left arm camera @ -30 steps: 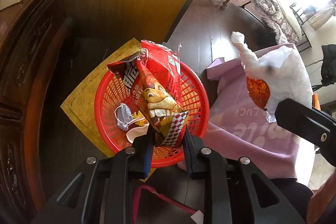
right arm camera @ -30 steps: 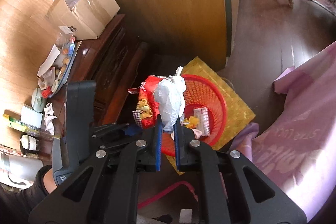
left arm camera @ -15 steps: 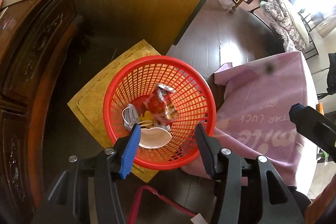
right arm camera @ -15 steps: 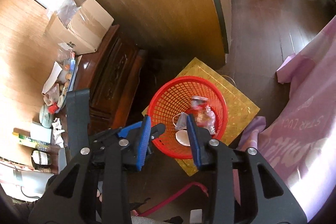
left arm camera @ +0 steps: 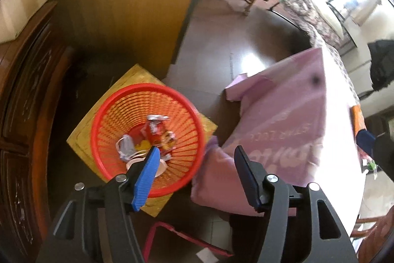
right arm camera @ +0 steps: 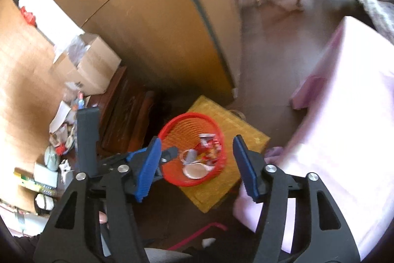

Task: Collect trash
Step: 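Move both tools back over the table toward the orange medicine box, then close the left gripper on the orange medicine box and lift it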

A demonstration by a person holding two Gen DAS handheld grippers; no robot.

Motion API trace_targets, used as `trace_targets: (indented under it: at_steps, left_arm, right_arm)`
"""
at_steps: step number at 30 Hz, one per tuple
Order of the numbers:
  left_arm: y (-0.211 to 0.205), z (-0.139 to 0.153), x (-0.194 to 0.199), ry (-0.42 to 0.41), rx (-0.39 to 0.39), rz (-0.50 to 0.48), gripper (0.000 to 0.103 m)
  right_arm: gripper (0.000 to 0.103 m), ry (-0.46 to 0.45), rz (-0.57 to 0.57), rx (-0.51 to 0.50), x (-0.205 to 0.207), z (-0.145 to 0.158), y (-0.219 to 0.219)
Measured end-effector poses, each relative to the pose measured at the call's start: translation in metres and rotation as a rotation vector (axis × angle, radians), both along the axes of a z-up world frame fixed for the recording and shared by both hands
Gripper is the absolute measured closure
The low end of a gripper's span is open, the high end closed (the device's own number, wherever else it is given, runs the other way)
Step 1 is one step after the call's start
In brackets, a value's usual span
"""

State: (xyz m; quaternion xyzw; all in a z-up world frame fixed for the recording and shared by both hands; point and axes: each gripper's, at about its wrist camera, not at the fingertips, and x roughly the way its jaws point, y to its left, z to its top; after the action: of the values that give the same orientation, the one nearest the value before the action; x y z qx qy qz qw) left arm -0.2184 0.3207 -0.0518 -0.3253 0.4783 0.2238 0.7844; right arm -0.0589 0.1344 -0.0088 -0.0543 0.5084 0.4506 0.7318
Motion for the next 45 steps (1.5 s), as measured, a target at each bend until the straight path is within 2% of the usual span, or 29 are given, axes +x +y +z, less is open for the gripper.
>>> trace_targets:
  at_steps: [6, 14, 21, 27, 29, 33, 41, 45]
  left_arm:
    - [-0.035, 0.025, 0.031, -0.035, 0.01, -0.073, 0.036]
    - [-0.087, 0.051, 0.083, -0.058, 0.047, -0.181, 0.035]
    - [-0.143, 0.07, 0.135, -0.113, 0.071, -0.276, 0.029]
    - [-0.189, 0.067, 0.175, -0.11, 0.068, -0.359, 0.029]
    - [-0.199, 0.064, 0.183, -0.103, 0.07, -0.376, 0.029]
    - [-0.221, 0.062, 0.204, -0.095, 0.077, -0.407, 0.025]
    - [-0.246, 0.048, 0.247, -0.06, 0.045, -0.425, 0.022]
    - [-0.257, 0.045, 0.274, -0.051, 0.017, -0.412, 0.014]
  right_arm:
    - [0.039, -0.035, -0.125, 0.0, 0.024, 0.007, -0.067]
    - [0.032, -0.113, -0.267, 0.026, 0.051, 0.014, -0.161]
    - [0.028, -0.117, -0.376, 0.049, 0.083, 0.012, -0.227]
    - [0.025, -0.131, -0.474, 0.063, 0.104, 0.009, -0.272]
    - [0.021, -0.13, -0.504, 0.088, 0.107, 0.007, -0.283]
    - [0.02, -0.138, -0.543, 0.094, 0.113, 0.004, -0.302]
    - [0.017, -0.196, -0.587, 0.045, 0.122, 0.0, -0.326]
    - [0.017, -0.189, -0.603, 0.043, 0.128, -0.004, -0.341]
